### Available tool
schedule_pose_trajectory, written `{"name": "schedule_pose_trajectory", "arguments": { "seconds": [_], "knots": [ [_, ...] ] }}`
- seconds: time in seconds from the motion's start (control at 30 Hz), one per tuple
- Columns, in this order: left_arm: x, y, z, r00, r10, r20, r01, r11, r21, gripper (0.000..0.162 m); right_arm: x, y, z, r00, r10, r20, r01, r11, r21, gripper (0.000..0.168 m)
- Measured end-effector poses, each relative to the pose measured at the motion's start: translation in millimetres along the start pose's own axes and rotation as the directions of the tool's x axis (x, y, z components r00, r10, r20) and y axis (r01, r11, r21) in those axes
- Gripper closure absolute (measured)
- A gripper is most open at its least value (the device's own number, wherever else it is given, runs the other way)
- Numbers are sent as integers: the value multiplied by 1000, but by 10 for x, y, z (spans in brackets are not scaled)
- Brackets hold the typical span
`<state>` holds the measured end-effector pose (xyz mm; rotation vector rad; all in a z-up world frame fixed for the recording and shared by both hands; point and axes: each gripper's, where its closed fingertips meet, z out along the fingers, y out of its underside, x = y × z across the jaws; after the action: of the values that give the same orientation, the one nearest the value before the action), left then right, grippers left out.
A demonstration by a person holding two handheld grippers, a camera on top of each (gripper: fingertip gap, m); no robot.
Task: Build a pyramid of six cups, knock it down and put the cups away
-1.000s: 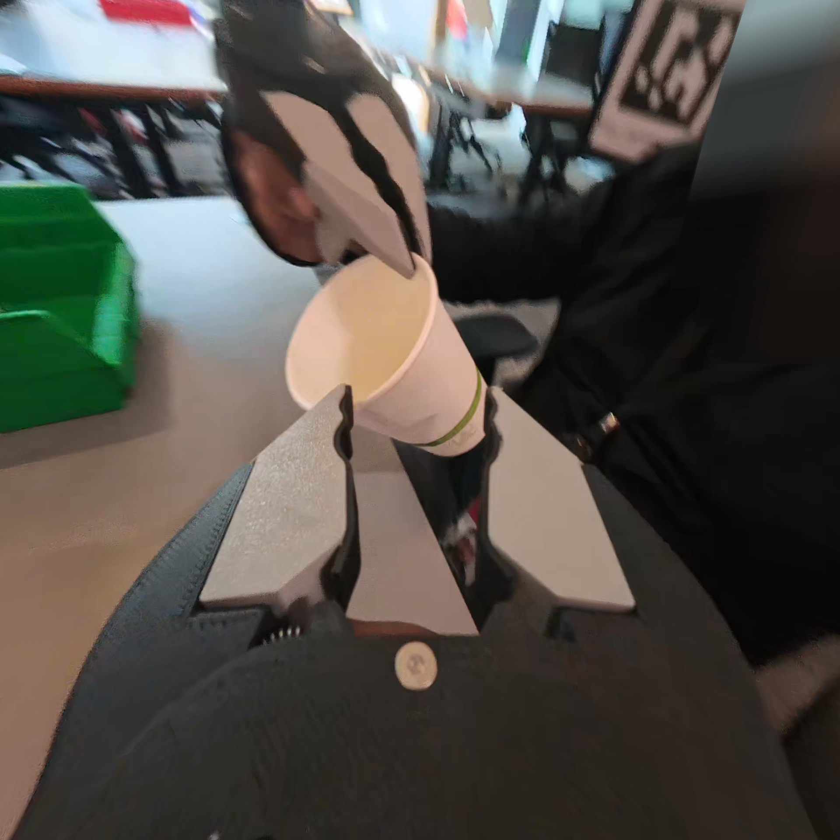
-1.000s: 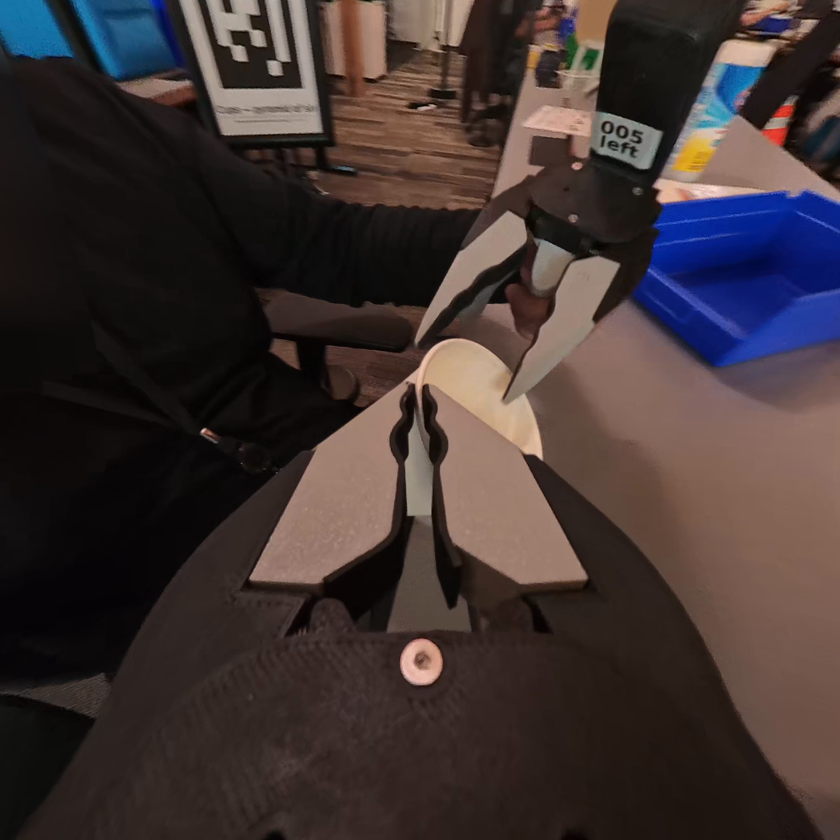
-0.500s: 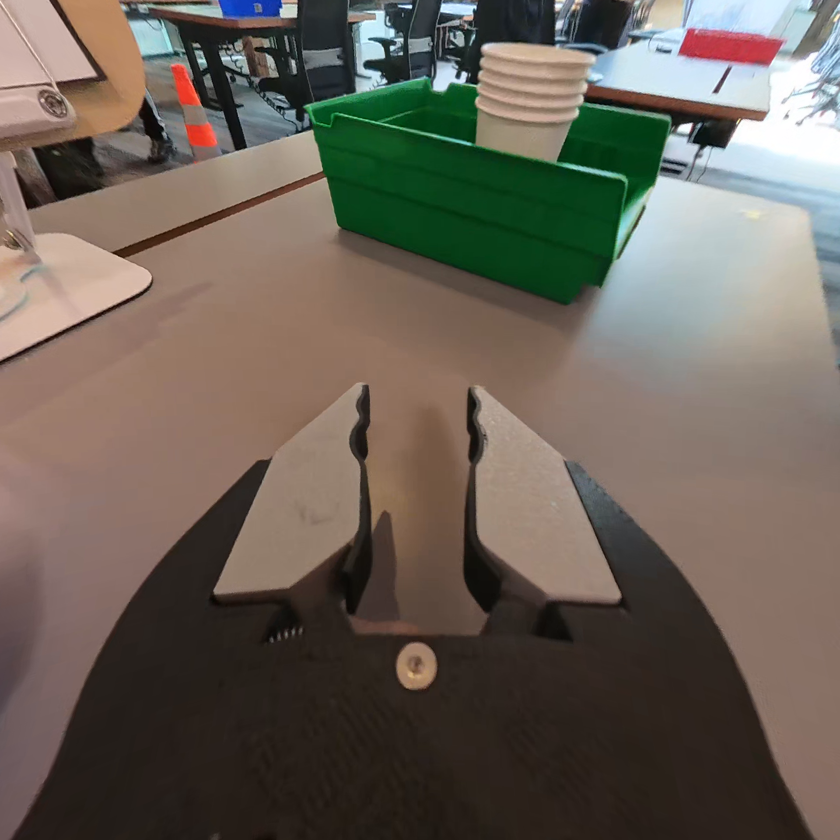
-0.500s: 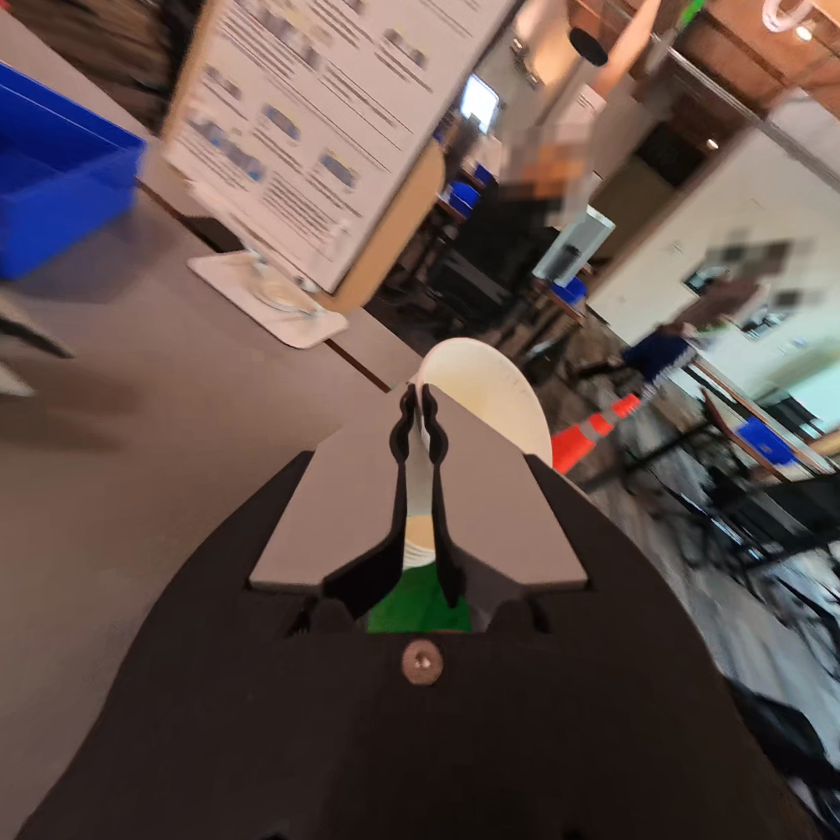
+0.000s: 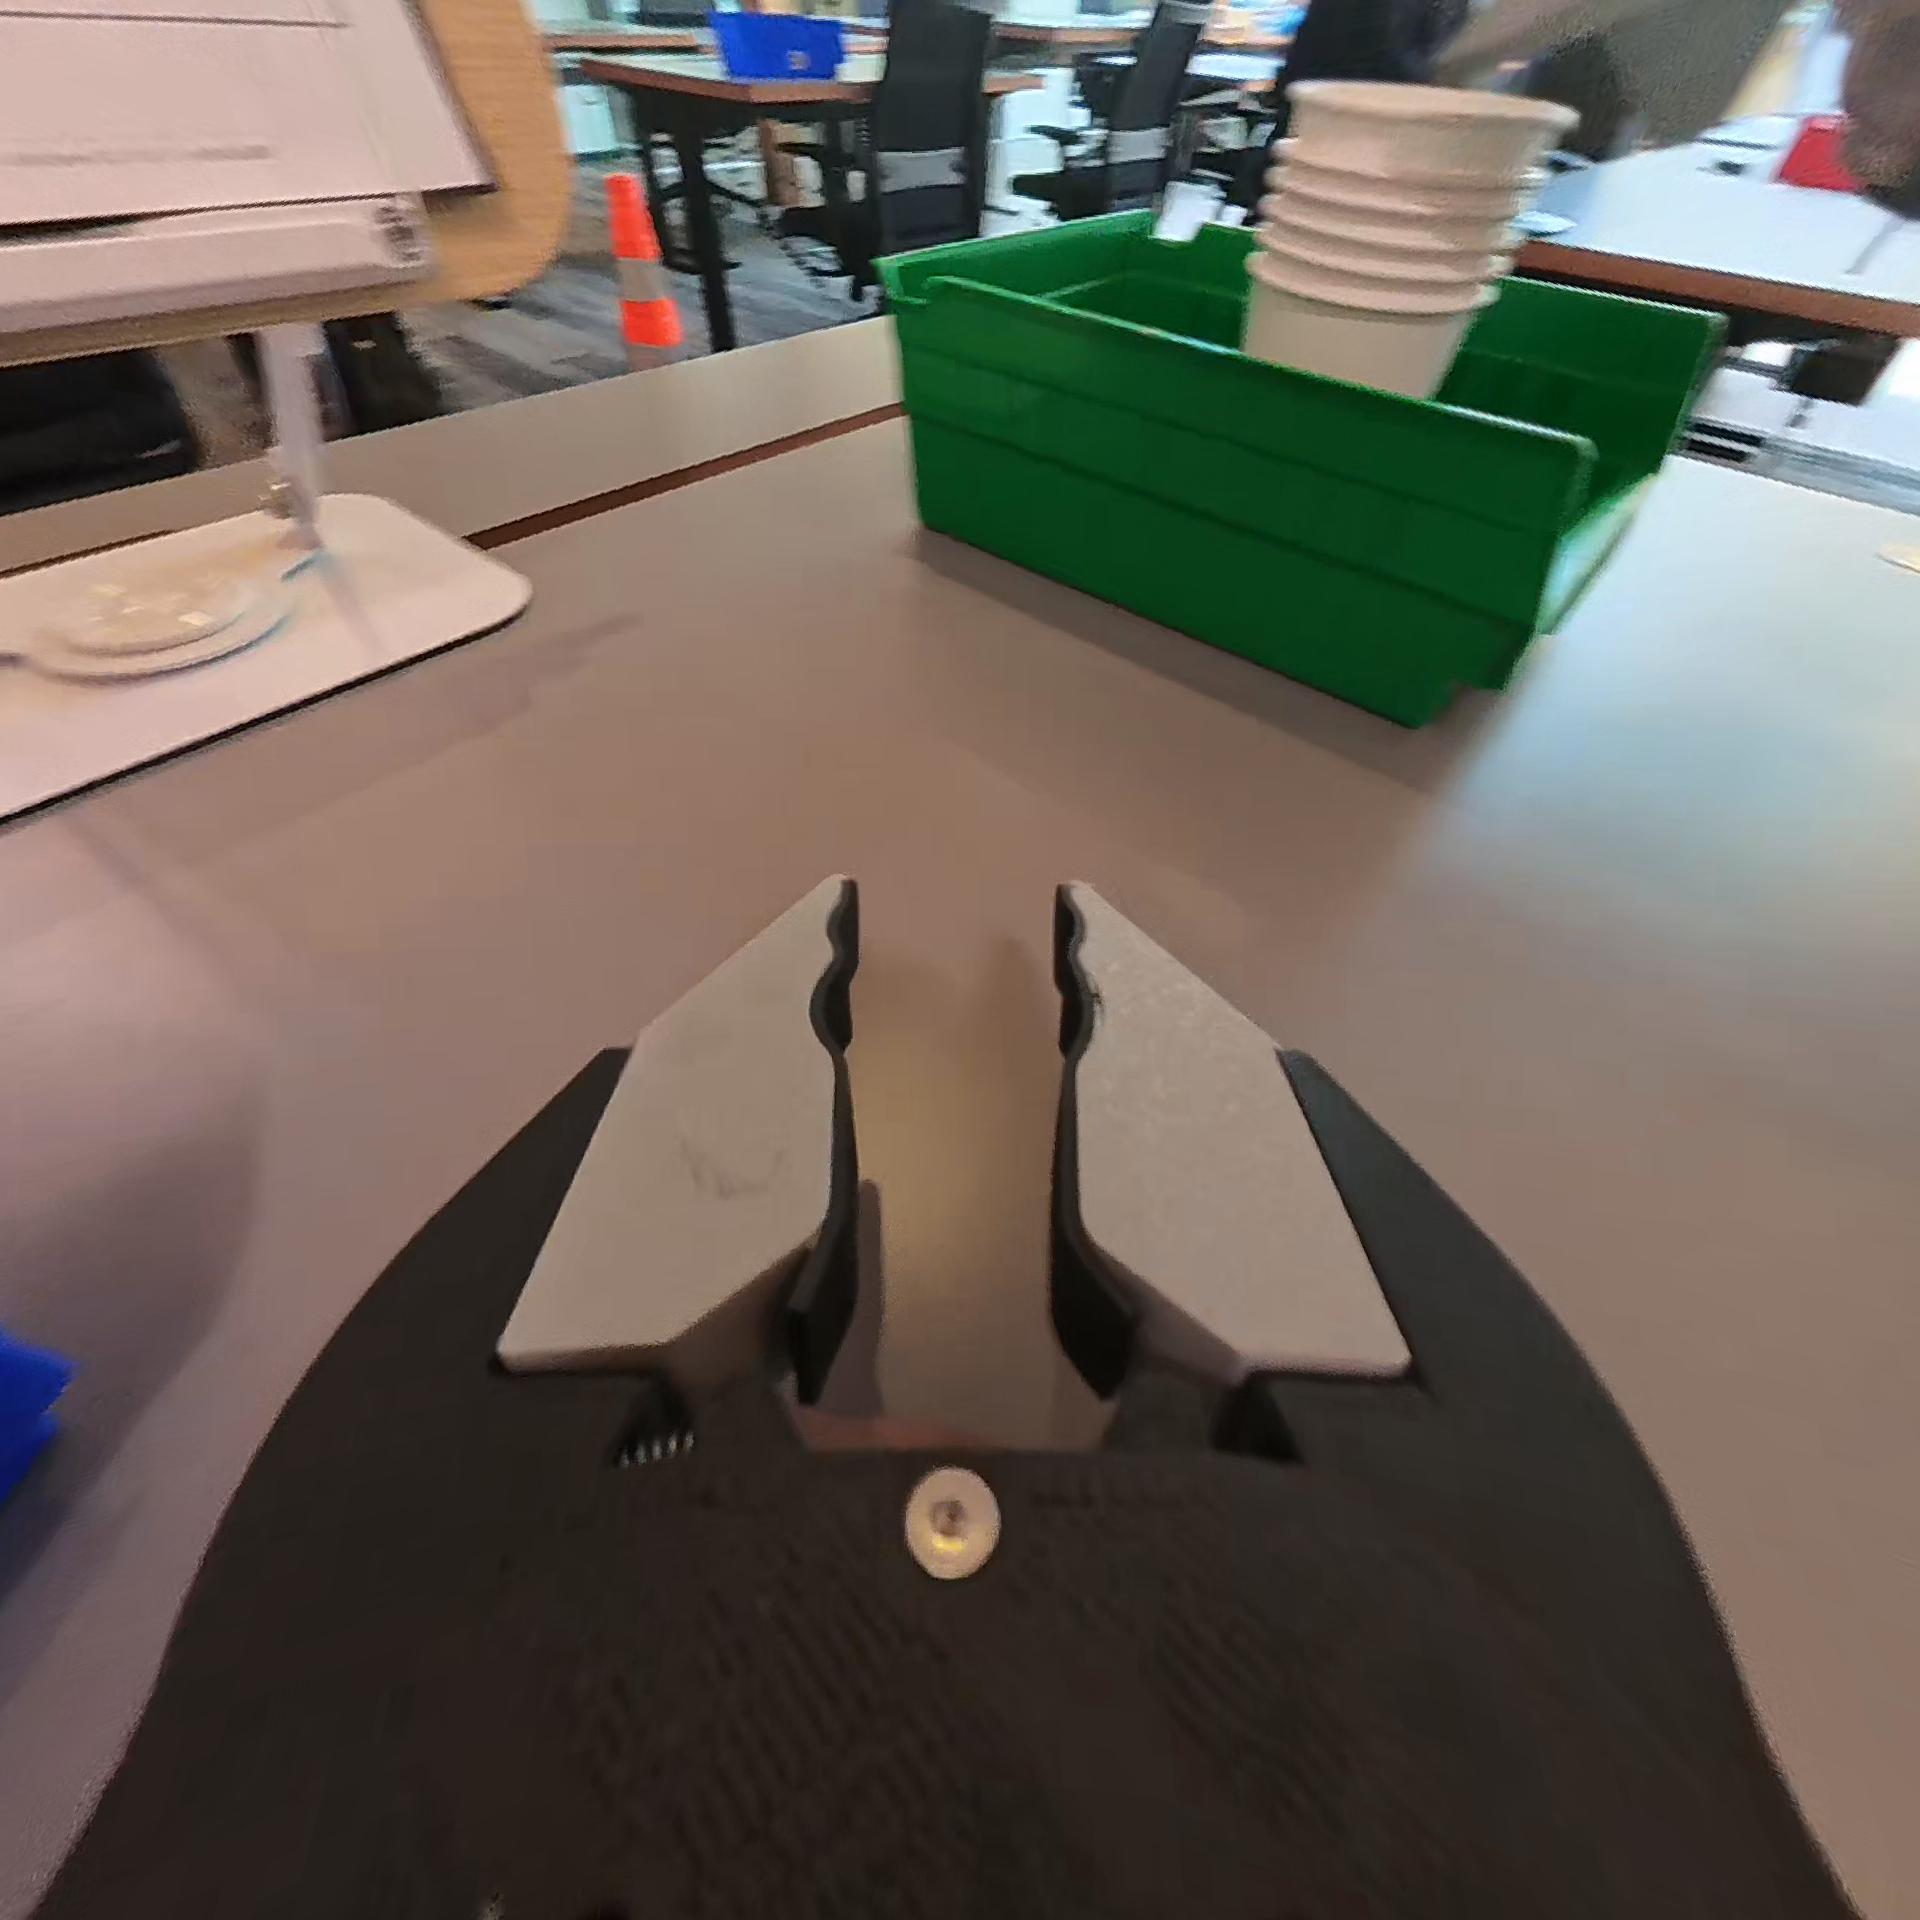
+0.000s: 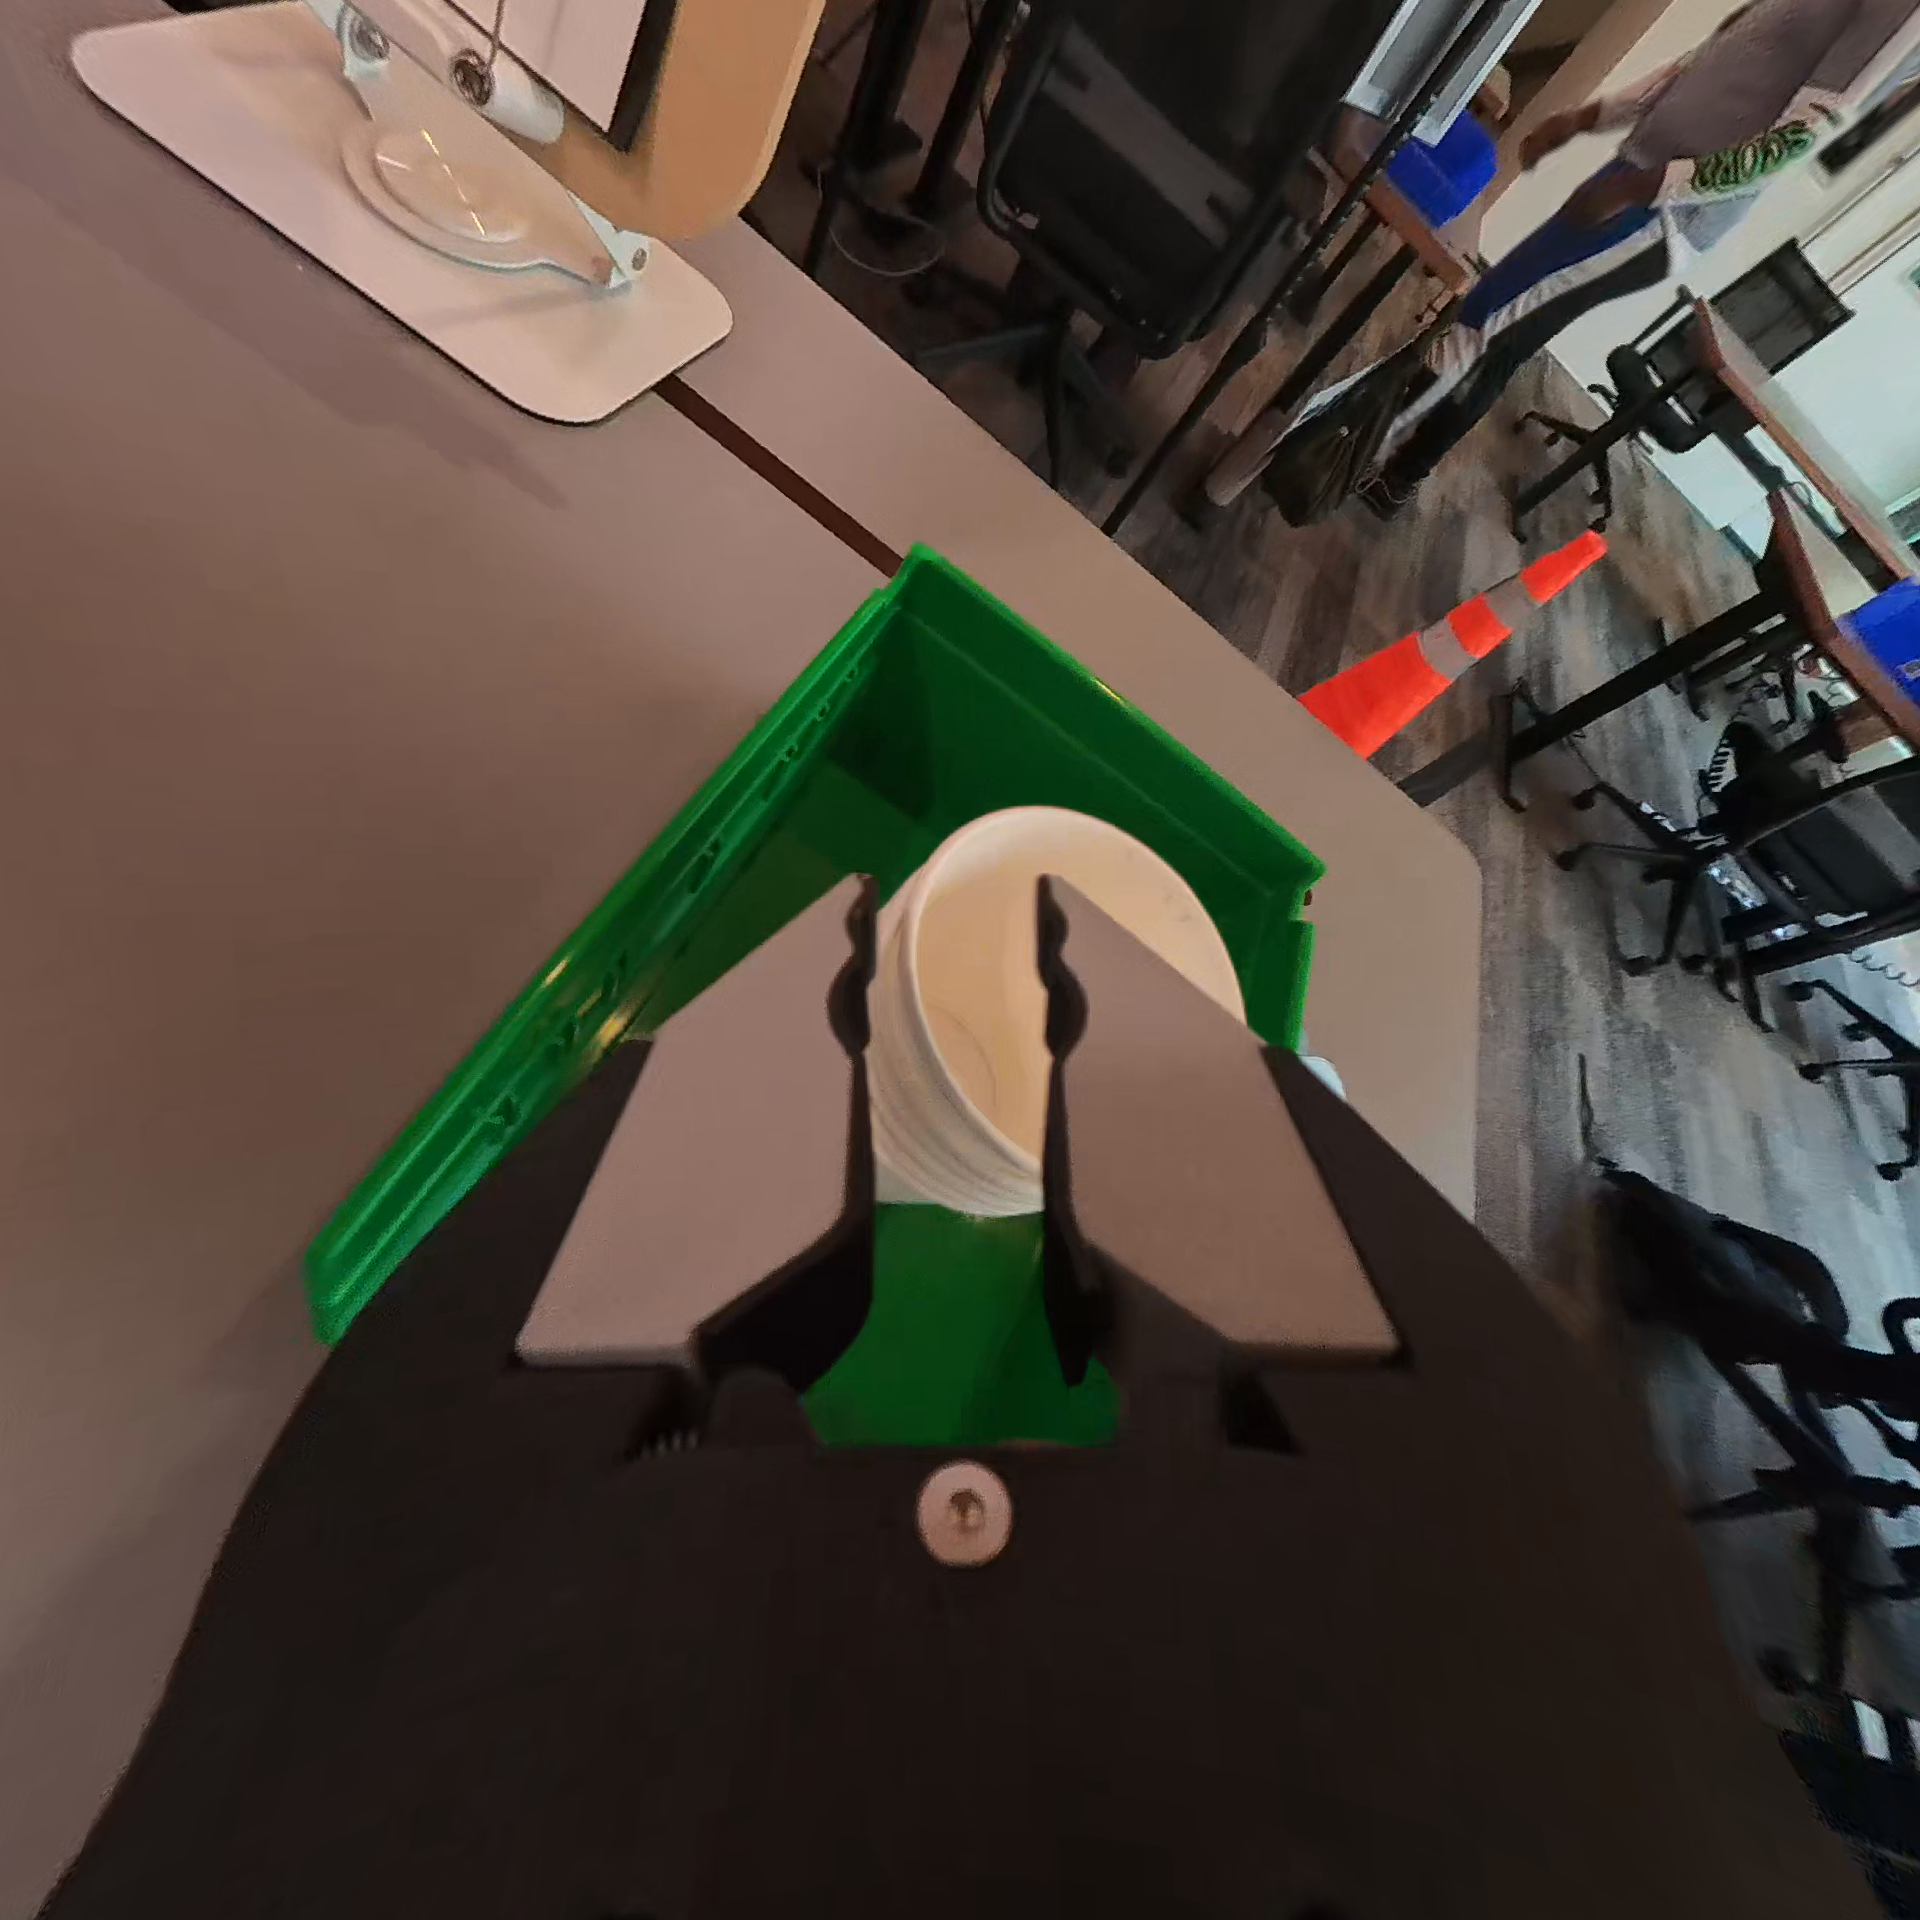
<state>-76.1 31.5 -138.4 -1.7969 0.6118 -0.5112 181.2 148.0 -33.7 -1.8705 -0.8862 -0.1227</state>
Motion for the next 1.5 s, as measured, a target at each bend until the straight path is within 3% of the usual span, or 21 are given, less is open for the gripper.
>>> {"name": "schedule_pose_trajectory", "arguments": {
  "seconds": [0.1, 0.27, 0.37, 0.47, 0.6, 0.67, 0.77, 0.83, 0.87, 0.9, 0.93, 0.97, 1.07, 1.17, 1.3, 1.5],
  "knots": [
    [-295, 18, -79, 988, -16, 153, 17, 1000, -2, 127, -129, -62, -109, 997, 69, 38, -72, 994, 84, 132],
    [-601, -47, -300, 911, 126, 393, -131, 991, -12, 129, -549, -42, -392, 977, 155, 148, -189, 951, 245, 126],
    [-603, -41, -505, 853, 139, 502, -162, 987, 1, 121, -785, 263, -422, 966, 174, 191, -210, 959, 192, 118],
    [-624, 10, -721, 804, 101, 586, -135, 991, 14, 96, -958, 540, -418, 938, 236, 255, -276, 952, 133, 102],
    [-831, -61, -991, 706, 43, 707, -140, 987, 80, 86, -1158, 750, -324, 929, 252, 270, -283, 956, 82, 87],
    [-964, 26, -956, 700, 22, 713, -75, 996, 42, 75, -1270, 792, -251, 940, 224, 257, -250, 966, 73, 87],
    [-1276, 146, -832, 688, 0, 726, 39, 999, -37, 74, -1328, 818, -89, 959, 199, 201, -213, 976, 48, 87],
    [-1499, 192, -762, 679, -28, 734, 122, 990, -75, 81, -1342, 802, 8, 957, 219, 188, -227, 973, 26, 89],
    [-1604, 214, -737, 674, -32, 738, 151, 984, -95, 98, -1326, 800, 51, 957, 229, 175, -235, 972, 15, 93],
    [-1683, 253, -704, 686, -27, 727, 170, 978, -124, 140, -1278, 795, 78, 962, 229, 147, -233, 972, 11, 103],
    [-1716, 275, -654, 719, -36, 694, 180, 974, -136, 146, -1250, 784, 89, 966, 217, 137, -221, 975, 14, 124],
    [-1749, 276, -642, 735, -55, 675, 188, 974, -126, 147, -1301, 762, 79, 962, 201, 184, -208, 978, 21, 151],
    [-1906, 307, -848, 700, 0, 715, 146, 979, -142, 152, -1275, 806, 50, 971, 183, 155, -186, 982, 8, 154],
    [-1919, 253, -1155, 726, -86, 682, 160, 986, -46, 155, -1394, 771, -10, 973, 149, 176, -154, 988, 14, 154],
    [-1776, -188, -1769, 746, -107, 657, 65, 994, 88, 161, -1829, 514, -12, 970, 85, 227, -93, 995, 24, 152],
    [-1601, -857, -2668, 793, -328, 513, 109, 906, 409, 161, -2879, -176, 85, 940, 15, 340, -36, 998, 57, 150]
  ]
}}
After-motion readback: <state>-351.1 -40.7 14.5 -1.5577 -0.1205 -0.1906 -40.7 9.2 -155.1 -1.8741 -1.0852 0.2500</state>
